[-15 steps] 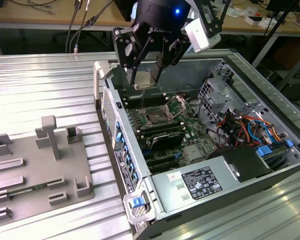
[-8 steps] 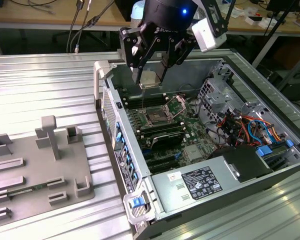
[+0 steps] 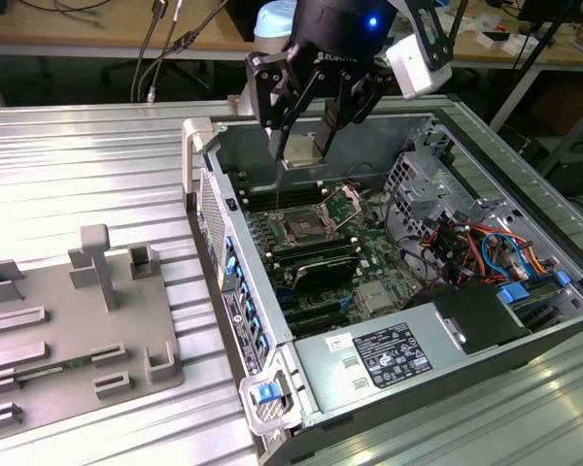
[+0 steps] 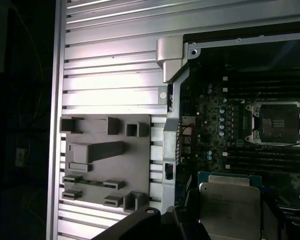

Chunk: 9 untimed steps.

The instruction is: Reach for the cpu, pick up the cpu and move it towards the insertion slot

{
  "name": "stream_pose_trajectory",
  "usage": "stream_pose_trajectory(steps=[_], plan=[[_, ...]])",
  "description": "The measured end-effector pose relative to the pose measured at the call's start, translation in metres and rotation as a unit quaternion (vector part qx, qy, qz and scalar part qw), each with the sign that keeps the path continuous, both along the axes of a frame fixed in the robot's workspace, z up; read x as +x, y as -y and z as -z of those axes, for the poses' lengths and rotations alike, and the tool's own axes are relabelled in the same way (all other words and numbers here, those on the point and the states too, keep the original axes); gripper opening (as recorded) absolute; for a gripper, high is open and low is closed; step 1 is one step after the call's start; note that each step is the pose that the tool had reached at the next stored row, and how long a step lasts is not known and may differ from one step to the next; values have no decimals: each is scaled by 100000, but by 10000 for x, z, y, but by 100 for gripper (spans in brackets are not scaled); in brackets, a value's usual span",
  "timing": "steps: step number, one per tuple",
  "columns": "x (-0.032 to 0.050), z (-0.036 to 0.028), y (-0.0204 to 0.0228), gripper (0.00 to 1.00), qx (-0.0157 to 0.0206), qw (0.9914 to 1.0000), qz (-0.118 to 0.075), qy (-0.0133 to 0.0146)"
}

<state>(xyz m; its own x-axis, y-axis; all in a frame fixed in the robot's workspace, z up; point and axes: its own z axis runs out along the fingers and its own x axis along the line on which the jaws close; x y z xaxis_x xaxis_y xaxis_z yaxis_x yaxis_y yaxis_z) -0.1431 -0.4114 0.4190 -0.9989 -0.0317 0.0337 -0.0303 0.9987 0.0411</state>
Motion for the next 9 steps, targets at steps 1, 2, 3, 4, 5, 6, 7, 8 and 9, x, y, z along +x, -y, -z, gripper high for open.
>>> stream_pose_trajectory(steps=[1, 2, 3, 4, 5, 6, 7, 8, 9], plan=[[23, 0, -11, 55, 1, 100000, -2, 1], [47, 1, -27, 55, 1, 100000, 0, 3], [59, 1, -41, 55, 0, 100000, 7, 1], [68, 2, -52, 55, 6, 100000, 8, 6], [76, 2, -62, 55, 3, 100000, 3, 4], [84, 2, -71, 55, -1, 100000, -1, 1], [92, 2, -81, 55, 1, 100000, 3, 3], [98, 2, -87, 55, -2, 100000, 0, 2], [106, 2, -99, 55, -1, 100000, -2, 1]])
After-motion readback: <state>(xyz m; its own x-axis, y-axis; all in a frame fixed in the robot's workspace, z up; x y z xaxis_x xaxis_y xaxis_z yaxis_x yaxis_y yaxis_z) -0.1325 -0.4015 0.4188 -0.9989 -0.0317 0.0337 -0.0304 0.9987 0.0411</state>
